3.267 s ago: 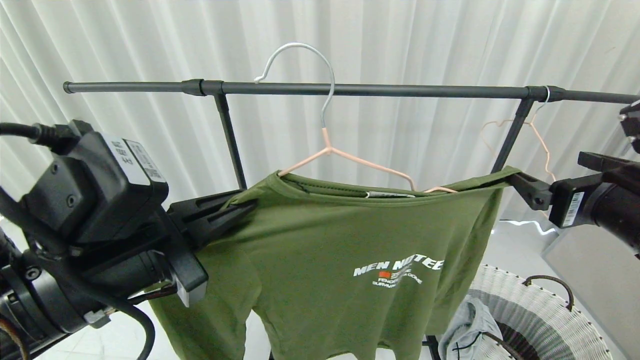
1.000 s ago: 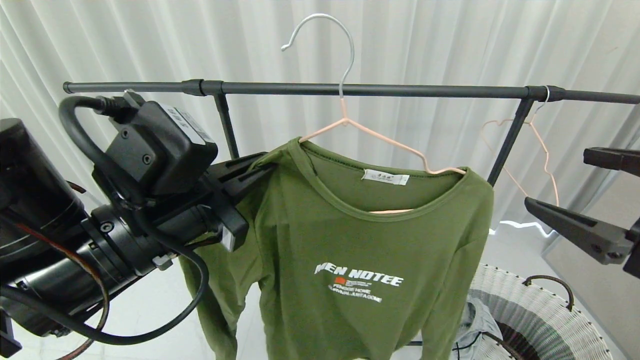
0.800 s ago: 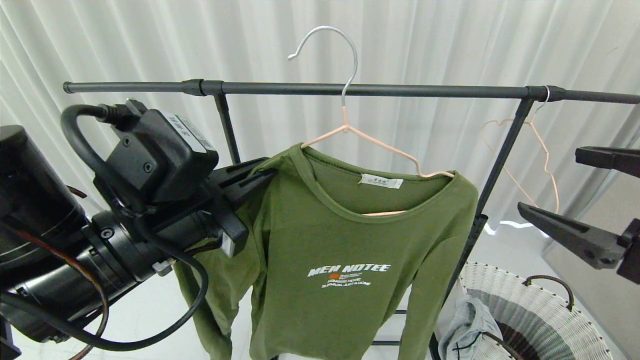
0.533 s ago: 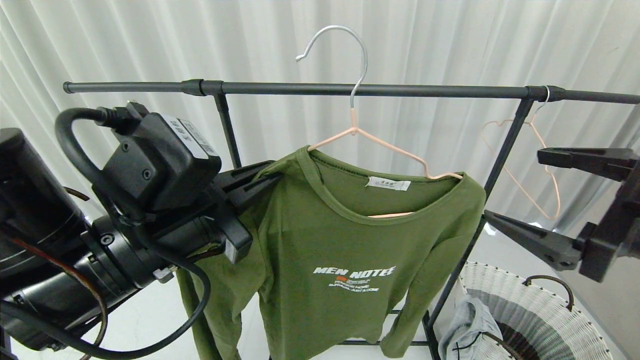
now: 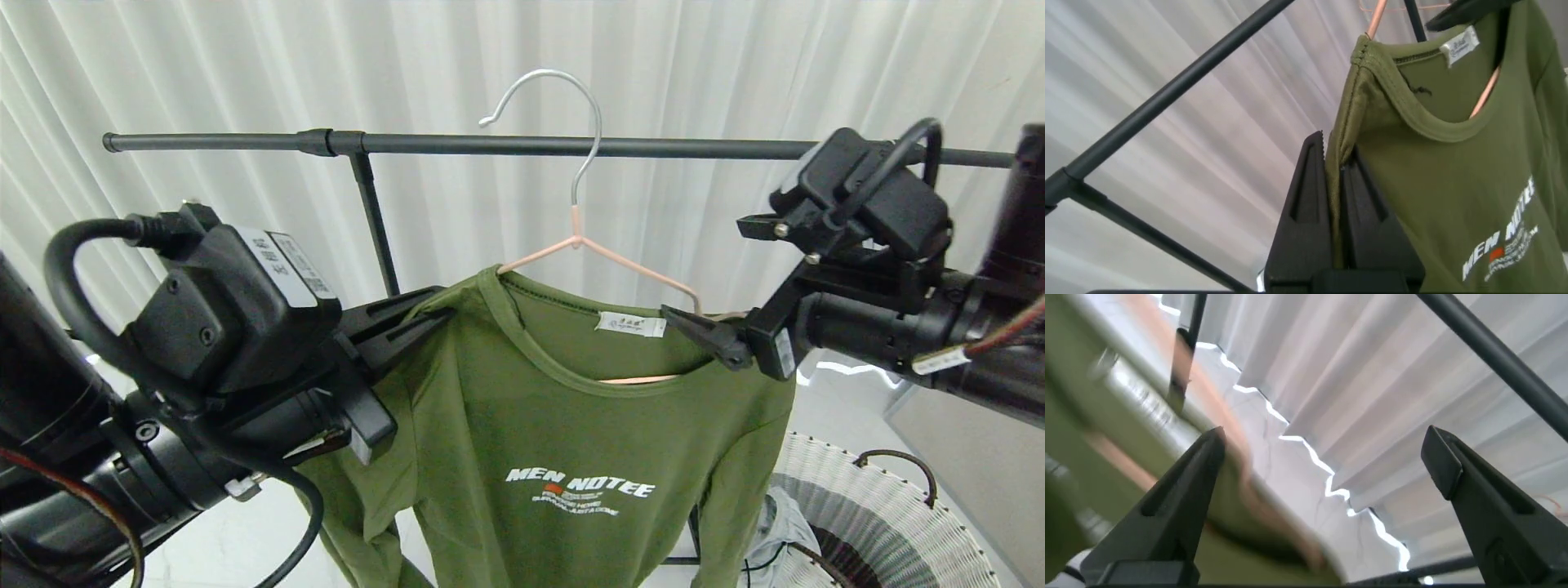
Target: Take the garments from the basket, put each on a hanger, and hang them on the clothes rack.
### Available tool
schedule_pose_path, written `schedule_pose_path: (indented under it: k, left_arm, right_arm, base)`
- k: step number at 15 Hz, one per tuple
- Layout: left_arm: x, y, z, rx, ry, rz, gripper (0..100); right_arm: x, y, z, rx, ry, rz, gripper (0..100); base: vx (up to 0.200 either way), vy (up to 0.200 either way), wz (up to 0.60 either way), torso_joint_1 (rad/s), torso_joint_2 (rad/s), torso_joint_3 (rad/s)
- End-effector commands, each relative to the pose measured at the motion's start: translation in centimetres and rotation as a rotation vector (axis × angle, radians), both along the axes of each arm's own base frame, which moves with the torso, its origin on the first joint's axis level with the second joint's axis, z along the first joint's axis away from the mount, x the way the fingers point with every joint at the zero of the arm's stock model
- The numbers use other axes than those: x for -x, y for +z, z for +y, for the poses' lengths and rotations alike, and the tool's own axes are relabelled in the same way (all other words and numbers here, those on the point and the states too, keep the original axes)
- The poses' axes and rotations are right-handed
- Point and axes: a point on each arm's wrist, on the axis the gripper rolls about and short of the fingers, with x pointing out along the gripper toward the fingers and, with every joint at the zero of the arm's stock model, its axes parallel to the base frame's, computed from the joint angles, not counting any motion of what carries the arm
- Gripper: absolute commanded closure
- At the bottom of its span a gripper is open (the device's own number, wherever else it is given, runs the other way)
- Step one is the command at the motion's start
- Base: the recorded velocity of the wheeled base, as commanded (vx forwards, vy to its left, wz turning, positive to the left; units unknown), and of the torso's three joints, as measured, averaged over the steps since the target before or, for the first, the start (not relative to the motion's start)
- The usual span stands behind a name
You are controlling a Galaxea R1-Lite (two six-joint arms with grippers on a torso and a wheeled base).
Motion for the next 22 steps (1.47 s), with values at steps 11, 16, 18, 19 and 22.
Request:
schedule_pose_path:
  k: [11, 16, 18, 19, 22]
  left_arm:
    - [0.75, 0.18, 0.5, 0.009, -0.029, -0.015, 100]
    - [0.69, 0.04, 0.5, 0.005, -0.028, -0.01, 100]
    - [0.69, 0.04, 0.5, 0.005, -0.028, -0.01, 100]
    - [0.69, -0.01, 0.5, 0.004, -0.026, -0.009, 100]
    - [0.61, -0.07, 0.49, 0.002, -0.023, -0.006, 0]
  right_arm:
    - [-1.57, -0.77, 1.91, 0.042, 0.006, 0.007, 100]
    - [-1.6, -0.65, 1.9, 0.041, -0.008, 0.0, 100]
    - [-1.64, -0.52, 1.94, 0.029, -0.008, -0.01, 100]
    - [-1.65, -0.49, 1.94, 0.027, -0.008, -0.012, 100]
    - [-1.58, -0.16, 1.8, 0.018, -0.011, -0.021, 100]
  base:
    - [0.0, 0.0, 0.0, 0.0, 0.0, 0.0]
    - [0.0, 0.0, 0.0, 0.0, 0.0, 0.0]
    - [0.0, 0.0, 0.0, 0.0, 0.0, 0.0]
    - [0.0, 0.0, 0.0, 0.0, 0.0, 0.0]
    - [0.0, 0.0, 0.0, 0.0, 0.0, 0.0]
